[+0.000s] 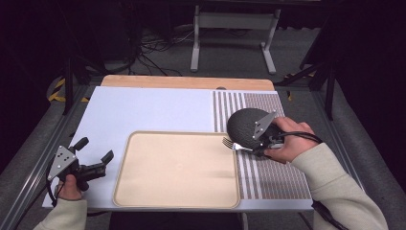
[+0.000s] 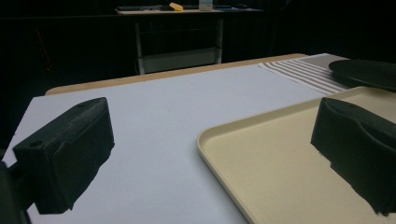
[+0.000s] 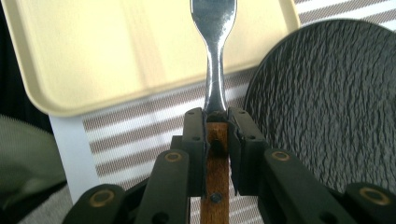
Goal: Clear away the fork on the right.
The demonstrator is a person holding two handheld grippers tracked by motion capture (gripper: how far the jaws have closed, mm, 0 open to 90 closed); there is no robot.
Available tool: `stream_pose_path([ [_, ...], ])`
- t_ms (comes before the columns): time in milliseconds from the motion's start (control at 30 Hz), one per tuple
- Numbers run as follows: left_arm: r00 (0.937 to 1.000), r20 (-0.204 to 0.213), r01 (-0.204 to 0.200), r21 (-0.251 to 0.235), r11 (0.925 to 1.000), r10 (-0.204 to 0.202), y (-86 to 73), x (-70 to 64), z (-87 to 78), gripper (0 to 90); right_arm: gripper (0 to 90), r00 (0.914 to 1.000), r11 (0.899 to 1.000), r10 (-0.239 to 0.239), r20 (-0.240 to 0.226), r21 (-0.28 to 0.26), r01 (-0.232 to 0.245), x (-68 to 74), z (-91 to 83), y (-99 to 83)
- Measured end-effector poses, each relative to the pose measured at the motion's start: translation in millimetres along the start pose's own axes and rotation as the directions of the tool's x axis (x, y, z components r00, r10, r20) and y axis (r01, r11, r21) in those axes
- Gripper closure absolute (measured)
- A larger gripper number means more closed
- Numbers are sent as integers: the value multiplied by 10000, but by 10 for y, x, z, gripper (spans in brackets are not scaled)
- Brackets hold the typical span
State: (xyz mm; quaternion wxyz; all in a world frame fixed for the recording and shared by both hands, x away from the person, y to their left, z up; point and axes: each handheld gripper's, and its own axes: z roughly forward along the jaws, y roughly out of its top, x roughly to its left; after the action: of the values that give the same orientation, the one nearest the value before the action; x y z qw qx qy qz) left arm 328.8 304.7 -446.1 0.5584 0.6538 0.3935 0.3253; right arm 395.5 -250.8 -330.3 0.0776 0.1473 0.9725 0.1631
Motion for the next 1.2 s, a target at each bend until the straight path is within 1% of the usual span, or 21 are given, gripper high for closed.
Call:
stream_pose_path([
  [67,10000,2,-7,4,10000,7,1,1,-4,0,778,9999,9999,127,-14,-29,-127,2,21,45],
  [167,10000,5,-11,3,10000,11,1,-1,-2,0,778,9972,9971,742,-108,-165,-744,21,62,99],
  [233,10000,6,-13,11,10000,13,0,-1,-1,0,778,9934,9931,1142,-59,-246,-1144,36,100,144],
  [267,10000,6,-13,11,10000,13,0,-1,-1,0,778,9934,9931,1142,-59,-246,-1144,36,100,144],
  [300,10000,4,-7,6,10000,7,0,0,-1,0,778,9918,9915,1275,-20,-249,-1275,44,109,165],
  [433,10000,-1,-5,-11,10000,5,1,3,-2,0,778,9831,9818,1823,-151,-510,-1829,72,150,250],
  [500,10000,4,-13,-20,10000,13,2,4,-4,0,778,9749,9729,2211,-268,-633,-2224,95,173,303],
  [533,10000,-1,-9,-25,10000,9,2,5,-5,0,778,9732,9709,2287,-262,-668,-2299,104,180,325],
  [600,10000,7,-1,-18,10000,1,3,6,-7,0,778,9633,9606,2661,-364,-733,-2681,126,199,369],
  [667,10000,1,5,-37,10000,-5,4,5,-8,0,778,9561,9528,2903,-387,-807,-2926,143,215,400],
  [700,10000,0,9,-39,10000,-9,4,5,-9,0,778,9502,9467,3083,-449,-832,-3111,156,227,420],
  [733,10000,0,9,-39,10000,-9,4,5,-9,0,778,9502,9467,3083,-449,-832,-3111,156,227,420],
  [767,10000,9,-1,-20,10000,1,3,7,-8,0,778,9462,9426,3202,-468,-837,-3232,167,237,436],
  [800,10000,4,-2,-25,10000,2,2,7,-7,0,778,9400,9364,3374,-502,-847,-3406,185,252,459],
  [867,10000,6,5,-31,10000,-5,3,7,-7,0,778,9325,9289,3575,-512,-836,-3607,205,271,486],
  [933,10000,12,8,-24,10000,-8,3,7,-8,0,778,9230,9192,3809,-537,-860,-3843,221,287,511],
  [1033,10000,30,21,5,10000,-21,2,9,-7,0,778,9067,9023,4173,-623,-902,-4215,242,307,544],
  [1067,10000,30,46,4,10000,-46,1,8,-6,0,778,8981,8933,4353,-626,-941,-4395,251,317,559],
  [1100,10000,22,33,4,10000,-33,1,9,-6,0,778,8949,8902,4412,-669,-934,-4458,256,321,566],
  [1167,10000,20,34,-30,10000,-34,0,7,-5,0,778,8793,8743,4712,-699,-951,-4761,276,343,593],
  [1200,10000,20,34,-30,10000,-34,0,7,-5,0,778,8756,8708,4775,-724,-938,-4826,284,358,606],
])
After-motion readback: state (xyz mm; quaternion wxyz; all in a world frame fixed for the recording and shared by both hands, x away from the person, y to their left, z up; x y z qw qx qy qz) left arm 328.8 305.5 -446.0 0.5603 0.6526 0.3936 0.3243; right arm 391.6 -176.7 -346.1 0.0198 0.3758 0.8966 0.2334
